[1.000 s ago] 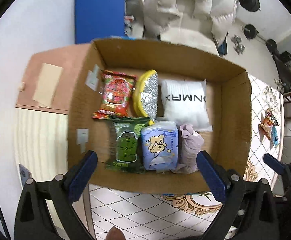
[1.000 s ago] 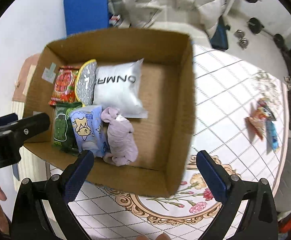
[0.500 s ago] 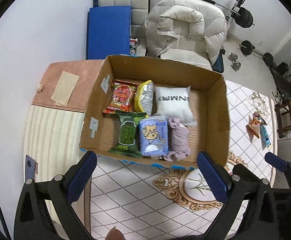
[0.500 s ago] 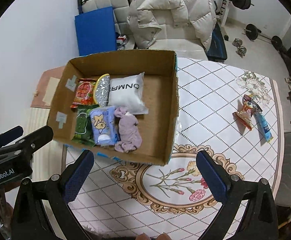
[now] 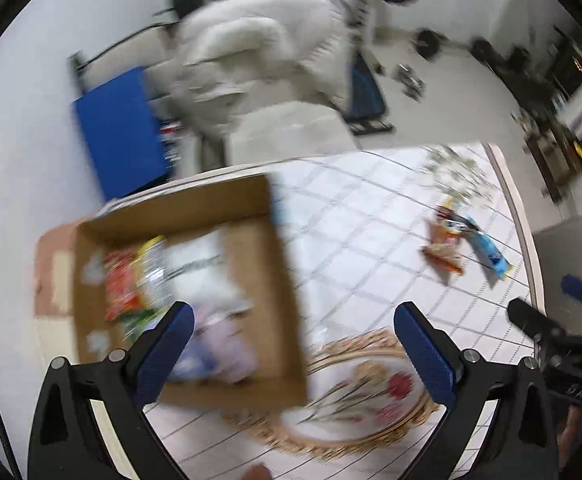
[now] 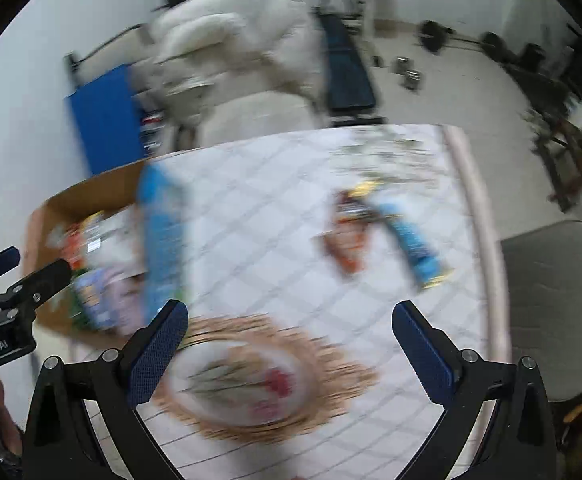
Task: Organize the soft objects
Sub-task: 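Move both tools back toward the last two items on the table, then grasp the panda snack bag with the left tool while the right tool grasps the blue tube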
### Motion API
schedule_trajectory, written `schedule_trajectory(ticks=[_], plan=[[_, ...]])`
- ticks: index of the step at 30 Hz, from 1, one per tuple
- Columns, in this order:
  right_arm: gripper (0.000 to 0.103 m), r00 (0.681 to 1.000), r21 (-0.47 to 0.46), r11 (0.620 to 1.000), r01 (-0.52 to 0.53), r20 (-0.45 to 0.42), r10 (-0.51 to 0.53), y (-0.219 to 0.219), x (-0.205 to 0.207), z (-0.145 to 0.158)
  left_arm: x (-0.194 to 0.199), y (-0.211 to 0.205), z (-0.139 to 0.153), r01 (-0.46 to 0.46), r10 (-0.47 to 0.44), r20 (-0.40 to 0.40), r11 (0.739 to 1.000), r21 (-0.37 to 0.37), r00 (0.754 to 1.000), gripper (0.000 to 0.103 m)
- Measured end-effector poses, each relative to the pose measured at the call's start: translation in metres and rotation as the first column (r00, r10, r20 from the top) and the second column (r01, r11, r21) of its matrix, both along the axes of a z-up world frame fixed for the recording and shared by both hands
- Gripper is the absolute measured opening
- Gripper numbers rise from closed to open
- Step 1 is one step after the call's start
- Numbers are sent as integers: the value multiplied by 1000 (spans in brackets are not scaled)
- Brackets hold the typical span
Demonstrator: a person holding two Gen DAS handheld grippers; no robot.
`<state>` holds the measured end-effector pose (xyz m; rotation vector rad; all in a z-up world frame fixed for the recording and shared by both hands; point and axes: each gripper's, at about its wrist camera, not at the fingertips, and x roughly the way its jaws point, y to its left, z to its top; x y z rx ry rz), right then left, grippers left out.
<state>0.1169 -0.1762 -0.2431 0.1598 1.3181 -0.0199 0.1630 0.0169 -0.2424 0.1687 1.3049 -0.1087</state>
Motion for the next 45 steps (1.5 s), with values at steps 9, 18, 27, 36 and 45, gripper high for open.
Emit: schedule_trajectory(ticks=[9,18,27,36,45], plan=[[103,995,-70,998,6,-95,-13,-124,55,-78,80,-141,-128,194,-209,-261,978,-83,942,102],[102,973,-45,996,-78,-222,66,-159,78,-142,100,-201,-199,277,-315,-376,949,-153,871,102],[101,946,-66,978,-196,-275,171,-136,100,-165,100,-183,-211,233,-238,-432,970,-65,870,43],[67,926,-20,988,-154,-351,137,-111,139,-208,93,-143,-204,70,-92,-403,995,-68,911,34],[17,922,-1,999,-40,-385,36,-81,103,-210,66,-67,-146,10,-42,-321,995,-100,946,34]])
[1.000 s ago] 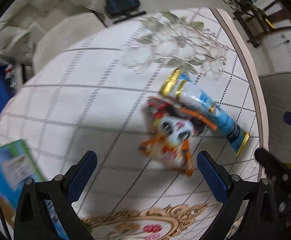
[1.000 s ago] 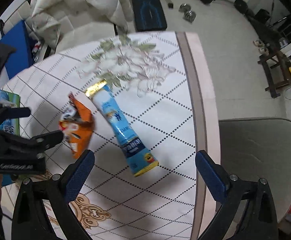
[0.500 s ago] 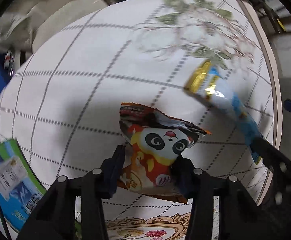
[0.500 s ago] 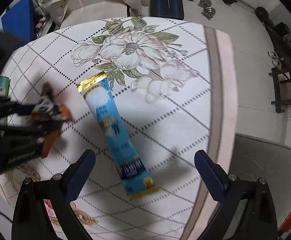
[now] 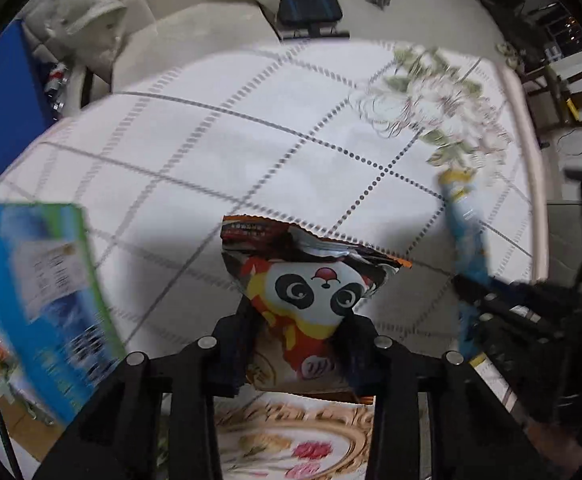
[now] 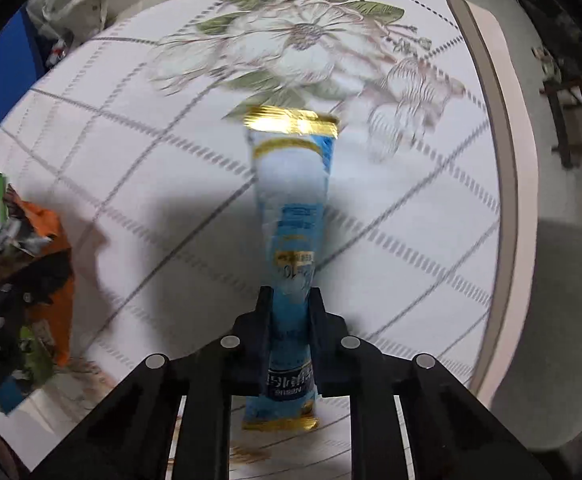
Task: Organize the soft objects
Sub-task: 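Grasp the panda snack bag with the left tool while the right tool grasps the blue tube, then lower the panda bag and blue tube into the box and open both tools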
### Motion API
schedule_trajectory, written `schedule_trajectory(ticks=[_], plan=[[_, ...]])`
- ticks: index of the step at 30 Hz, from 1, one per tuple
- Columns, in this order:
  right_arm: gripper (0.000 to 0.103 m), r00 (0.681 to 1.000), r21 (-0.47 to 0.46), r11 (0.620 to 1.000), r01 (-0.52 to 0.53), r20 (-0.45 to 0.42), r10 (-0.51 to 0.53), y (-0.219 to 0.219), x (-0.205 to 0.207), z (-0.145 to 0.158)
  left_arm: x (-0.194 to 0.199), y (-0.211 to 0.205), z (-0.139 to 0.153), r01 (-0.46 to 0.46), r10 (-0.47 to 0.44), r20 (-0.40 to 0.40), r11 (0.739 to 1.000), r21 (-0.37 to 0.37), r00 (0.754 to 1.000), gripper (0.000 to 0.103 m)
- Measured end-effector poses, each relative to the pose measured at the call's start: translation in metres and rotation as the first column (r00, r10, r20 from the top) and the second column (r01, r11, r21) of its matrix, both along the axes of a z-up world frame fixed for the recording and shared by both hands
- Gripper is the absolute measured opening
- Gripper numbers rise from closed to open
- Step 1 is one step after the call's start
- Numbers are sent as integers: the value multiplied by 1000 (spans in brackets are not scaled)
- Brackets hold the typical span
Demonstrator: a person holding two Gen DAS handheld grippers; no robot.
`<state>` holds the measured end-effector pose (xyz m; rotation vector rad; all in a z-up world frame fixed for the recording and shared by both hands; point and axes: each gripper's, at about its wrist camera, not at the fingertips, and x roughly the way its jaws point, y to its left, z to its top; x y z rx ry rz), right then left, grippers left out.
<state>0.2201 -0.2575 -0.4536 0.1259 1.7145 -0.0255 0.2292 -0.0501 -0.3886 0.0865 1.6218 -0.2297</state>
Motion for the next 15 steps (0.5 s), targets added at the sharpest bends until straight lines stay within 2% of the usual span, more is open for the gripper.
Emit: schedule_trajectory(ticks=[4,5,7,8,9,11,15], plan=[[16,997,146,987,60,40,-66,33,-33,33,-18,38,53,-21,24,63,999,-45,998,34],[16,995,201,977,73,58,-86,48,-45,48,-26,59,71,-34,38,80,998,-55,996,34],[16,991,271,959,81,81,-106,73,-61,69,-26,77,88,-55,60,91,997,-63,994,34],[16,988,329,941,82,94,-119,94,-72,84,-29,101,99,-75,81,87,995,-71,993,34],[16,987,367,927,79,102,-125,109,-80,95,-27,103,100,-85,91,79,994,-73,993,34],[16,985,425,903,64,119,-126,145,-90,113,-22,142,104,-129,133,65,989,-71,989,34],[16,983,457,889,31,148,-110,209,-83,133,-1,183,95,-189,190,31,981,-54,981,34]])
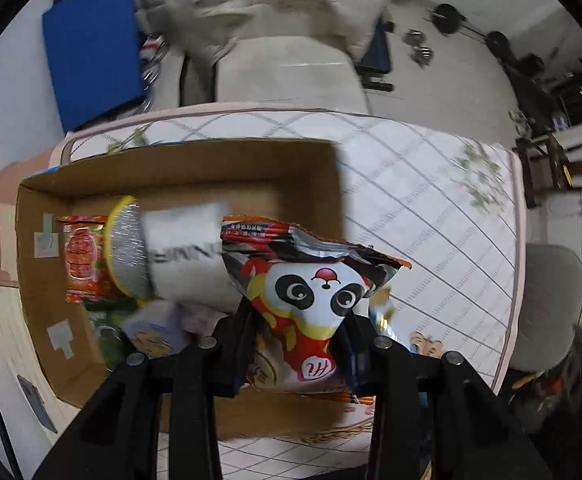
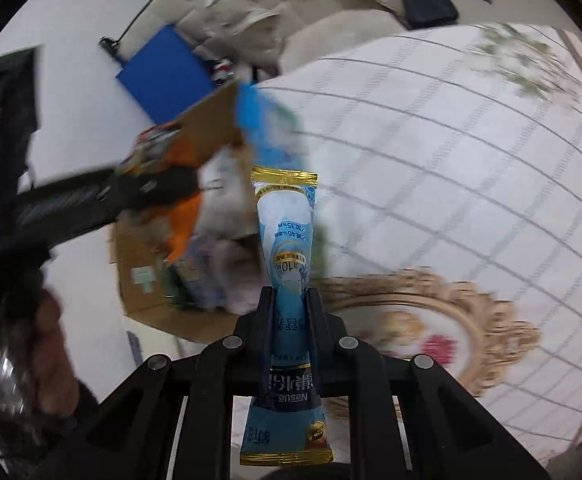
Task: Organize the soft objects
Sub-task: 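Lower the panda bag and blue tube into the box and open both tools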
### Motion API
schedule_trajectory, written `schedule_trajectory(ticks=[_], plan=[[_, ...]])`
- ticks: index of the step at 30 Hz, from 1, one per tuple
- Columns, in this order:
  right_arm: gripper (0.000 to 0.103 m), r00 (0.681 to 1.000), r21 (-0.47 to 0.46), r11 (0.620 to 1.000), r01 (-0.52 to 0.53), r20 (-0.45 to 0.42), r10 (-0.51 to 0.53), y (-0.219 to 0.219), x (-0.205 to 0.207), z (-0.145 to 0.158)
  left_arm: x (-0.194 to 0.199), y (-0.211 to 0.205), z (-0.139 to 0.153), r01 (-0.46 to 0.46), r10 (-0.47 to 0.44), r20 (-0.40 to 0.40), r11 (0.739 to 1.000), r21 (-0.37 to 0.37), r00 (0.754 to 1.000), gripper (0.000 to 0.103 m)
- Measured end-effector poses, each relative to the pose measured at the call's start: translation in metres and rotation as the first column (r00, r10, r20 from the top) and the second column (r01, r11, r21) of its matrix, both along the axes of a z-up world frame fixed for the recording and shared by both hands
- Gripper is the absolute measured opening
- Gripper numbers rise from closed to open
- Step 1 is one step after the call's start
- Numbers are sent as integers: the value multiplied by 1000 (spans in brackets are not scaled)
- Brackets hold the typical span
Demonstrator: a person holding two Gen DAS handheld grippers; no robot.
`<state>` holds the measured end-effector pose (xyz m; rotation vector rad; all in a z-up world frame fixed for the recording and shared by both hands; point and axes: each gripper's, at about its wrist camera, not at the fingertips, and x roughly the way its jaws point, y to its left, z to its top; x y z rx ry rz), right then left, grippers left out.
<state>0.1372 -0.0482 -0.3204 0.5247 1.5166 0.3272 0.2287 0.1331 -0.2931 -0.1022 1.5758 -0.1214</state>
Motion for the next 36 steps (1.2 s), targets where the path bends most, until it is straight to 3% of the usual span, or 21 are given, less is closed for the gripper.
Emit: schedule_trajectory(ticks=[5,13,15,16,18,20,25,29,34,35,36], plan=[[16,1000,-29,999,26,5,-26,50,14,-5,25,28,-24,-31,29,-61,999,-35,998,34],[16,999,-127,991,45,0,-46,71,22,-23,46,27,-62,19,-24,-153,999,-37,988,35],[18,999,-176,984,29,-17,-33,76,26,-29,48,28,-68,14,-22,-168,999,-45,986,45],[22,999,-199,980,22,-25,-28,80,26,-31,49,28,-70,9,-19,-175,998,-60,984,51],[52,999,-206,978,16,-29,-23,83,27,-34,50,28,-69,20,-29,-164,998,-56,986,68],[63,1000,-187,982,16,-23,-21,86,26,-33,48,27,-63,47,-52,-136,998,-42,989,69],[65,1000,-230,973,9,-15,-13,92,26,-23,43,35,-47,64,-65,-90,998,-11,994,69],[85,1000,-282,959,1,7,1,94,23,-14,32,47,-33,53,-53,-52,999,-5,997,69],[87,999,-331,944,-4,31,15,94,19,-3,6,63,-13,33,-34,21,999,41,999,69],[94,999,-353,936,-7,40,22,93,17,0,-2,68,-8,25,-27,37,998,51,999,71],[100,999,-361,933,-8,47,26,91,16,4,-9,72,-5,16,-19,51,998,58,999,84]])
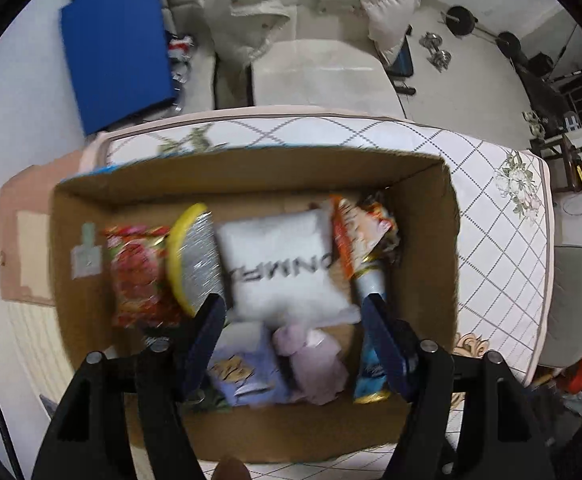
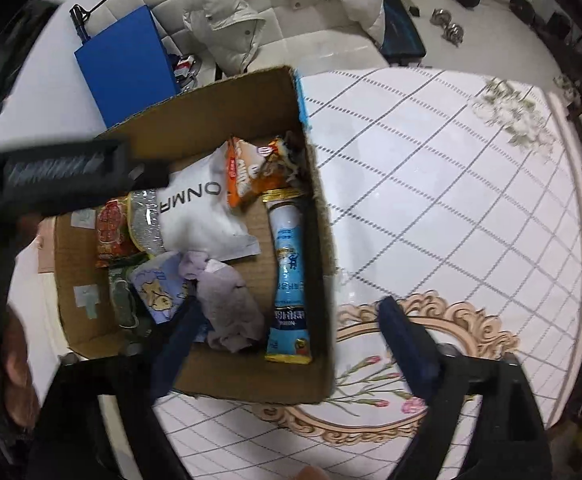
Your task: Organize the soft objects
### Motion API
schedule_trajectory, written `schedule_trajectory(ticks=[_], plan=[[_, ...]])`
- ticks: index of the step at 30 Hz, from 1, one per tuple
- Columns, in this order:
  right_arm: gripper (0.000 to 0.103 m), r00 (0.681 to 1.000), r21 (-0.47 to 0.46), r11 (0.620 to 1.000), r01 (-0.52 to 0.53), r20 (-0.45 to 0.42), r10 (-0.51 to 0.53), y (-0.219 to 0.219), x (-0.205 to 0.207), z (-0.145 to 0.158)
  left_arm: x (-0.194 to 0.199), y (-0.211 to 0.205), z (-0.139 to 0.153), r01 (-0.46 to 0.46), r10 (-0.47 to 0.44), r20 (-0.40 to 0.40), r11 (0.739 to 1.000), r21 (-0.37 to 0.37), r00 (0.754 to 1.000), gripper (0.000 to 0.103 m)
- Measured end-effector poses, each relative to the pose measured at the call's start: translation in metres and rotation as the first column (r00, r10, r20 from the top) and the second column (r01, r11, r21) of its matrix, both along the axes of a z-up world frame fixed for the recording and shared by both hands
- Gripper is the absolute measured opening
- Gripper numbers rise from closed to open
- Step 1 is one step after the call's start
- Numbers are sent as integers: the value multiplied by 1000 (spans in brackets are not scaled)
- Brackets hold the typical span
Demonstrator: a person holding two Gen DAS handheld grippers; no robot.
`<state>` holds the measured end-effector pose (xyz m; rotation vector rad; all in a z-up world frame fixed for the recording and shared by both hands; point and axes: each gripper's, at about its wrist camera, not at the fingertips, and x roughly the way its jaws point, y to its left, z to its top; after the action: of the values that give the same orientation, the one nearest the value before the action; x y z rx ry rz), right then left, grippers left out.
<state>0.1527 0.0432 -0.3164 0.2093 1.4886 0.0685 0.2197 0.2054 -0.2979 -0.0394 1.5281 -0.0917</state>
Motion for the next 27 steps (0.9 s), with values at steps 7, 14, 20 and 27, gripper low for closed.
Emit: schedule_trajectory(ticks=[7,14,20,27], plan=[[103,998,-64,997,-34,49,37,-2,-20,19,-59,36,25,-80,73,116,995,61,991,102],[103,991,-122,991,-56,116,70,4,-46,42,-113,45,50,-112,83,224,986,120,971,102],[103,985,-129,989,-67,152,87,8,-66,61,-143,48,64,-149,120,263,984,96,957,103],[103,980,-146,987,-60,178,86,6,-80,80,-160,44,87,-147,118,302,986,75,946,103]])
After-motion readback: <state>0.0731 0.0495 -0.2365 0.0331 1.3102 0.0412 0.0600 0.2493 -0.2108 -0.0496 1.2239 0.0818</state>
